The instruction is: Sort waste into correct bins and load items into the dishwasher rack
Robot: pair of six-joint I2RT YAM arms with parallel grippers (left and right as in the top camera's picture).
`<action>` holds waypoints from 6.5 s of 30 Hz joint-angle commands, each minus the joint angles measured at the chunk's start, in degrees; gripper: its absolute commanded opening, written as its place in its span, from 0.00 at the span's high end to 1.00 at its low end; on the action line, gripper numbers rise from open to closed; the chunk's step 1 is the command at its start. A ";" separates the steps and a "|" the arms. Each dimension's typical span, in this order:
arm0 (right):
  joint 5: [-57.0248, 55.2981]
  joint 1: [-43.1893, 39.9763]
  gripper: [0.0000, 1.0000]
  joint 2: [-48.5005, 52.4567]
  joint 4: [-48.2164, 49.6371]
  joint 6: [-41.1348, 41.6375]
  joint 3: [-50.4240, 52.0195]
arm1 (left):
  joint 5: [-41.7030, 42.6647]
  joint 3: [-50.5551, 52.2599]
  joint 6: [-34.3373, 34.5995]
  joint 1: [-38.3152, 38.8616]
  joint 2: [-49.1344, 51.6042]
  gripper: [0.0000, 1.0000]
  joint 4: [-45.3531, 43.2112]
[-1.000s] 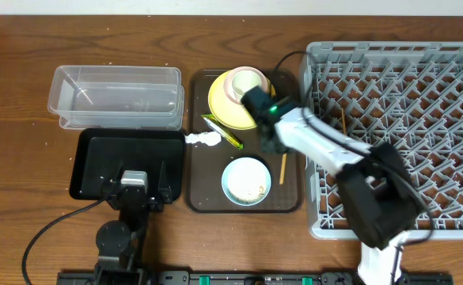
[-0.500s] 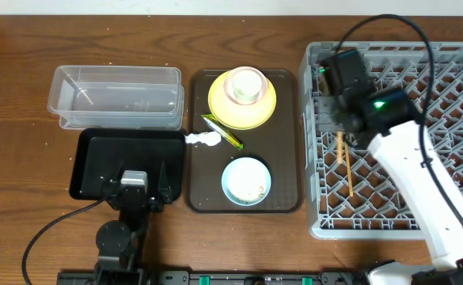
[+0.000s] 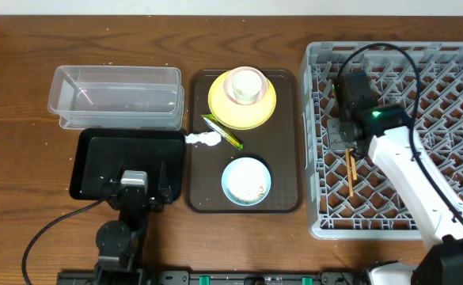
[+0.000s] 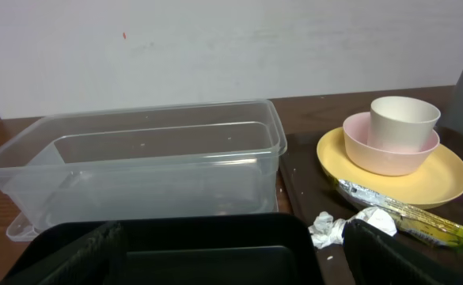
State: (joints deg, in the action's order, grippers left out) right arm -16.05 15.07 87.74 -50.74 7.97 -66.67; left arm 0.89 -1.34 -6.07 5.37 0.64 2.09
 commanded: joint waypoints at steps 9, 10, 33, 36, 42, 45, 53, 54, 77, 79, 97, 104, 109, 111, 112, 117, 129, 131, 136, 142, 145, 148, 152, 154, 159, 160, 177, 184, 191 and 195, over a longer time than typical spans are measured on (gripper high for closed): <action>-0.02 -0.26 0.89 0.13 8.11 -3.78 7.63 | -1.57 1.11 -0.35 0.22 0.07 0.10 2.10; -0.02 -0.26 0.88 0.13 8.07 -3.78 7.67 | -1.57 1.11 -0.35 0.22 0.07 0.10 2.10; 25.55 6.67 0.73 -2.14 14.86 -3.74 2.62 | -1.57 1.11 -0.35 0.22 0.07 0.10 2.10; 25.33 7.17 0.69 -2.14 16.31 -3.76 2.62 | -1.57 1.11 -0.35 0.22 0.07 0.10 2.10; 25.33 7.13 0.01 -2.14 15.61 -3.78 2.62 | -1.57 1.11 -0.35 0.22 0.07 0.10 2.10; 25.35 7.13 0.01 -2.12 13.57 -3.78 2.62 | -1.57 1.11 -0.35 0.22 0.07 0.10 2.10; 25.94 7.15 0.01 -2.12 14.82 -3.72 2.67 | -1.57 1.11 -0.35 0.22 0.07 0.10 2.10; 26.88 7.15 0.01 -2.12 15.34 -3.74 2.67 | -1.57 1.11 -0.35 0.22 0.07 0.10 2.10; 29.35 16.70 0.55 -1.79 25.66 -1.18 2.67 | -1.57 1.11 -0.35 0.22 0.07 0.10 2.10; 28.55 18.43 0.60 -1.79 25.46 -1.16 2.67 | -1.57 1.11 -0.35 0.22 0.07 0.10 2.10; 25.42 39.56 0.67 -1.75 9.33 -1.18 2.71 | -1.57 1.11 -0.35 0.22 0.07 0.10 2.10; 12.02 41.51 0.64 -1.75 12.31 2.29 2.71 | -1.57 1.11 -0.35 0.22 0.07 0.10 2.10; 10.80 36.96 0.48 -1.75 15.06 3.28 0.83 | -1.57 1.11 -0.35 0.22 0.07 0.10 2.10; 15.21 33.03 0.51 -1.75 11.65 2.29 -3.93 | -1.57 1.11 -0.35 0.22 0.07 0.10 2.10; 17.00 31.10 0.53 -1.57 9.66 1.73 -6.67 | -1.57 1.11 -0.35 0.22 0.07 0.10 2.10; 21.07 21.44 0.56 0.83 0.55 -2.03 -23.47 | -1.57 1.11 -0.35 0.22 0.07 0.10 2.10; 22.99 16.15 0.57 17.46 4.39 -7.10 -39.69 | -1.57 1.11 -0.35 0.22 0.07 0.10 2.10; 22.99 16.48 0.58 20.33 5.46 -9.01 -39.69 | -1.57 1.11 -0.35 0.22 0.07 0.10 2.10; 22.97 17.42 0.61 26.93 7.30 -13.44 -39.69 | -1.57 1.11 -0.35 0.22 0.07 0.10 2.10; 21.33 18.29 0.73 31.89 8.96 -13.88 -39.67 | -1.57 1.11 -0.35 0.22 0.07 0.10 2.10; 19.78 18.34 0.76 33.51 8.48 -13.86 -39.67 | -1.57 1.11 -0.35 0.22 0.07 0.10 2.10; 19.30 18.34 0.76 34.69 7.65 -13.84 -39.45 | -1.57 1.11 -0.35 0.22 0.07 0.10 2.10; 19.26 18.34 0.81 35.17 5.99 -13.86 -39.28 | -1.57 1.11 -0.35 0.22 0.07 0.10 2.10; 19.26 18.34 0.81 35.17 5.62 -13.86 -39.21 | -1.57 1.11 -0.35 0.22 0.07 0.11 2.10; 16.57 18.32 0.80 35.19 5.70 -13.86 -39.15 | -1.57 1.11 -0.35 0.22 0.07 0.10 2.10; 15.85 18.32 0.80 35.19 5.79 -13.88 -39.10 | -1.57 1.11 -0.35 0.22 0.07 0.10 2.10; 14.60 18.34 0.80 35.80 8.37 -13.84 -38.53 | -1.57 1.11 -0.35 0.22 0.07 0.10 2.10; 14.60 18.34 0.80 38.64 8.37 -13.84 -38.53 | -1.57 1.11 -0.35 0.22 0.07 0.10 2.10; 14.58 18.34 0.82 38.82 8.79 -13.84 -38.53 | -1.57 1.11 -0.35 0.22 0.07 0.10 2.10; 14.58 18.34 0.89 38.80 8.79 -13.86 -38.53 | -1.57 1.11 -0.35 0.22 0.07 0.10 2.10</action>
State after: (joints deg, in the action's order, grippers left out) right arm -1.08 33.01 126.28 -42.09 -5.54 -105.51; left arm 0.89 -1.34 -6.07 5.37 0.69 2.09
